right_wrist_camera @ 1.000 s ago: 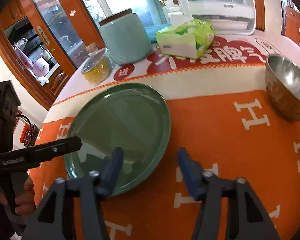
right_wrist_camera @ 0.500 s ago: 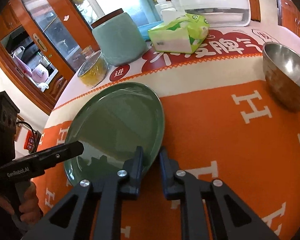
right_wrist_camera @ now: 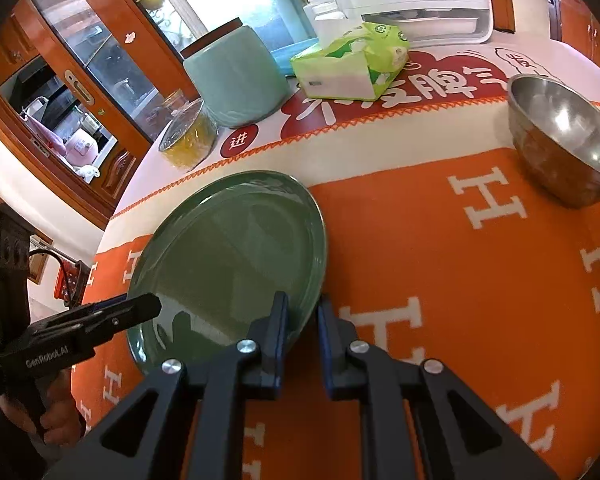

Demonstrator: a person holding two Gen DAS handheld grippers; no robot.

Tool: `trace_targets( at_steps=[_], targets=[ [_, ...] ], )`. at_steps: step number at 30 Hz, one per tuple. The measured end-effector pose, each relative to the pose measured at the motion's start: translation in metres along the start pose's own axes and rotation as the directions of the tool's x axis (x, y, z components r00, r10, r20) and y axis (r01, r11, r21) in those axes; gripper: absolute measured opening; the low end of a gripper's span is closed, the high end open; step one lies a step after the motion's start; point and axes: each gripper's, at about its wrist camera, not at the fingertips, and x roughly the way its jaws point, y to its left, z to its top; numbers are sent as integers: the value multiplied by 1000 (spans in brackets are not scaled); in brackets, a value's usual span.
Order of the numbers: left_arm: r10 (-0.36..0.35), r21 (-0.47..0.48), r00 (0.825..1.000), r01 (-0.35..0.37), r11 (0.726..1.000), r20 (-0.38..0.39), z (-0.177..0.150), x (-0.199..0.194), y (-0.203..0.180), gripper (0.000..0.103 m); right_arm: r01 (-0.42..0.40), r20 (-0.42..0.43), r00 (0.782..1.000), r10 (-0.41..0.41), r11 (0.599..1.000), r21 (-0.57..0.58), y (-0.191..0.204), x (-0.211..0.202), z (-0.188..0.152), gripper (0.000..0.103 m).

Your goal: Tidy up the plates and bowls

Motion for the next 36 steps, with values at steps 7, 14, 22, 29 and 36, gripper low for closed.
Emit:
trace_targets(
  at_steps=[7,14,22,29,36],
  targets=[
    [-3,56,1000,2,998,8,-15,-27,-26,41,-6,36,999,7,1000,-10,-2,-31,-8,13],
    [-12,68,999,9,998,46,-32,-61,-53,41,-25,71,997,25,1000,-8,-4,-69,-25,13],
    [-23,112,996,13,994,90,-62,-96,-84,41,-29,134,990,32,999,-24,-4,-115,-48,13],
    [-25,152,988,2,988,152,-85,-129,-107,41,-38,206,978,43,999,-29,-3,-152,-69,13],
    [-44,194,981,6,981,191,-104,-155,-129,41,-27,259,965,34,999,-29,-5,-185,-88,14]
  ],
)
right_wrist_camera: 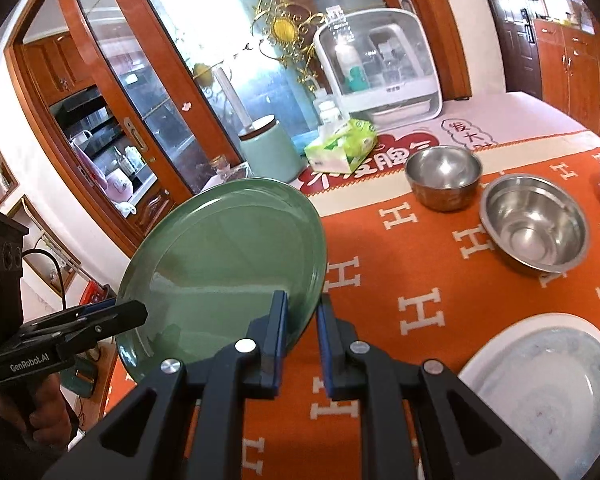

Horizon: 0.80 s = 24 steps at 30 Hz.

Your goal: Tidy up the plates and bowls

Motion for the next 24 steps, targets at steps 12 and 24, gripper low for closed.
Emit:
trace_targets(
  at_steps=[12,24],
  targets=[
    [-67,23,997,67,998,24,-19,-21,-44,41,60,18,998,-59,998,-15,-13,-55,-18,14],
    [-168,109,985,172,979,-47,-30,3,-99,41,178,7,984,-179,983,54,-58,-96,-44,15]
  ],
)
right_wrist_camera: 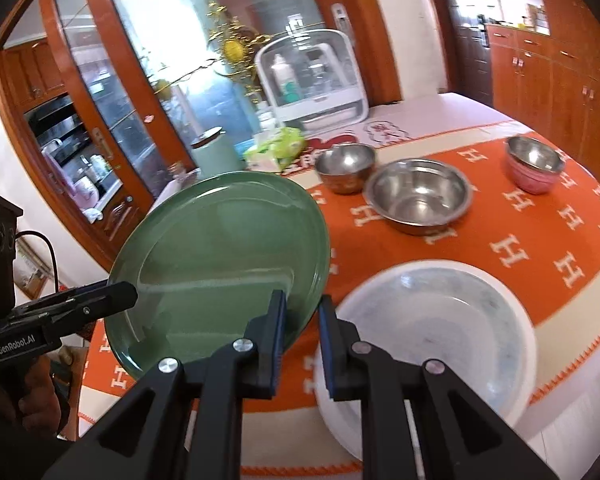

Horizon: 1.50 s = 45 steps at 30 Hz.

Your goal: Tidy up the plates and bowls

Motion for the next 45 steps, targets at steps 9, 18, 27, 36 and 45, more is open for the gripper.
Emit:
trace_targets(
  at_steps=[9,18,27,36,45],
  targets=[
    [-76,83,990,86,993,-115,3,50,-50,41,127,-21,992,-126,990,62,-50,-19,-20,15],
    [-69,106,975,93,990,-210,6,95,-95,41,160,-112,982,-152,985,59,-101,-19,-27,15],
    [-44,90,957,73,993,-286,0,128,-119,41,182,-197,964,-177,983,9,-126,-14,-40,15],
    [34,77,941,-9,997,-337,-12,149,-125,43,121,-233,962,-140,988,-92,-125,-8,-44,7],
    [125,26,919,-124,992,-374,-23,163,-117,44,-38,-289,955,-67,939,-343,-84,10,-46,7]
  ],
)
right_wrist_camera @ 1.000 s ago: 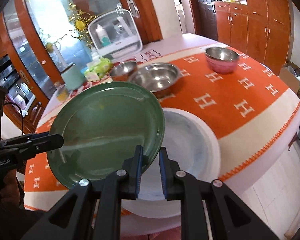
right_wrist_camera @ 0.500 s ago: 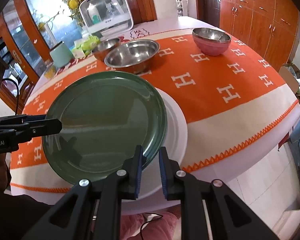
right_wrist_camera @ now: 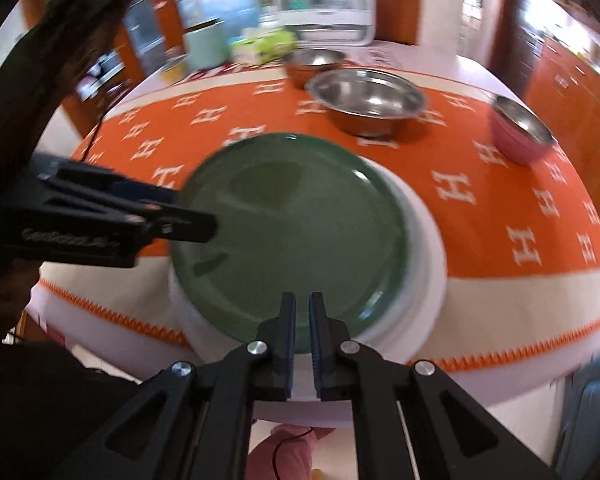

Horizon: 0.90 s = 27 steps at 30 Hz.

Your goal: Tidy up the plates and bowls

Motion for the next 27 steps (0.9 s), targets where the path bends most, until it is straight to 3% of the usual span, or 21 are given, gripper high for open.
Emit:
trace_targets(
  at_steps=[13,22,27],
  targets=[
    [117,-87,991,-111,990,71,-1,-18,-14,49,-32,22,999,35,991,-129,-16,-1,14,7],
    [238,-205,966,-213,955,106,5,-32,-23,59,-46,41,998,55,980,-195,-41,-2,23,8],
    [297,-251,946,-259,933,127,12,-41,-28,66,-50,61,996,65,975,-215,-56,-4,32,24]
  ],
)
